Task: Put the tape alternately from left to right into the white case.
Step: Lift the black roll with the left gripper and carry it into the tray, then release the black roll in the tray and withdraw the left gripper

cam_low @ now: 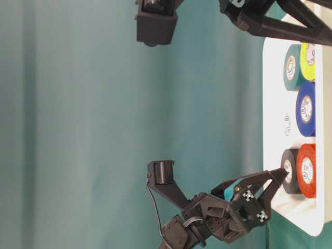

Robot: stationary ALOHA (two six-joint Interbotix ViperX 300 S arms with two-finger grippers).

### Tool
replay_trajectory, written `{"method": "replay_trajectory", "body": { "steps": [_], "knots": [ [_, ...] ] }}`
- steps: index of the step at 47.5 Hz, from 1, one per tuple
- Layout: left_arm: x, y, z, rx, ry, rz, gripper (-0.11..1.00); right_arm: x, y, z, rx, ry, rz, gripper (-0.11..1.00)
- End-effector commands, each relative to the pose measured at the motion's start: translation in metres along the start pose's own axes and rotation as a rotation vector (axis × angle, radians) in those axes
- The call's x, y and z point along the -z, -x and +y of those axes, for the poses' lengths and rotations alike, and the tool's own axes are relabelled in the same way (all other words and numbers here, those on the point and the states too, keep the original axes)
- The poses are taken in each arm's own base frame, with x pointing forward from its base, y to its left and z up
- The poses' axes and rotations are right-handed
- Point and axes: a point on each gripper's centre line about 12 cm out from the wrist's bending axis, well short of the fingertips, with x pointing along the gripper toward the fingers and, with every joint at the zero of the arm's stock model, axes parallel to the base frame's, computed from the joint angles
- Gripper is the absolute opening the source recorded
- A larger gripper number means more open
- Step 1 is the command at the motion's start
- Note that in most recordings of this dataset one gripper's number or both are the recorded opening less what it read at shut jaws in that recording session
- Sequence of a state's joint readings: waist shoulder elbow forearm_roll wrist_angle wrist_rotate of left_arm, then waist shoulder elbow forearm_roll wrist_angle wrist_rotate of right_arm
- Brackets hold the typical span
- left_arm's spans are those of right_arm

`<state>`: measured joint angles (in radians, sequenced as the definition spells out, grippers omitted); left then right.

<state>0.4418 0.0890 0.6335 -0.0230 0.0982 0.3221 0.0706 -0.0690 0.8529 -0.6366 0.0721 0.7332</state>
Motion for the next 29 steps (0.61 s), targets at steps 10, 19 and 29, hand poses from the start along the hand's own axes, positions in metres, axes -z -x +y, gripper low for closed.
{"method": "replay_trajectory", "body": {
  "steps": [10,19,29],
  "knots": [
    [-0.01,0.012,-0.002,-0.004,-0.007,-0.041,0.97,-0.009,0.006,0.002,-0.009,-0.004,-0.035,0.82],
    [-0.012,0.019,-0.016,0.02,-0.032,-0.051,0.97,-0.008,0.006,0.002,-0.008,-0.004,-0.034,0.82],
    [-0.013,0.033,-0.041,0.063,-0.079,-0.074,0.97,-0.009,0.006,0.002,-0.009,-0.002,-0.036,0.82]
  ]
}}
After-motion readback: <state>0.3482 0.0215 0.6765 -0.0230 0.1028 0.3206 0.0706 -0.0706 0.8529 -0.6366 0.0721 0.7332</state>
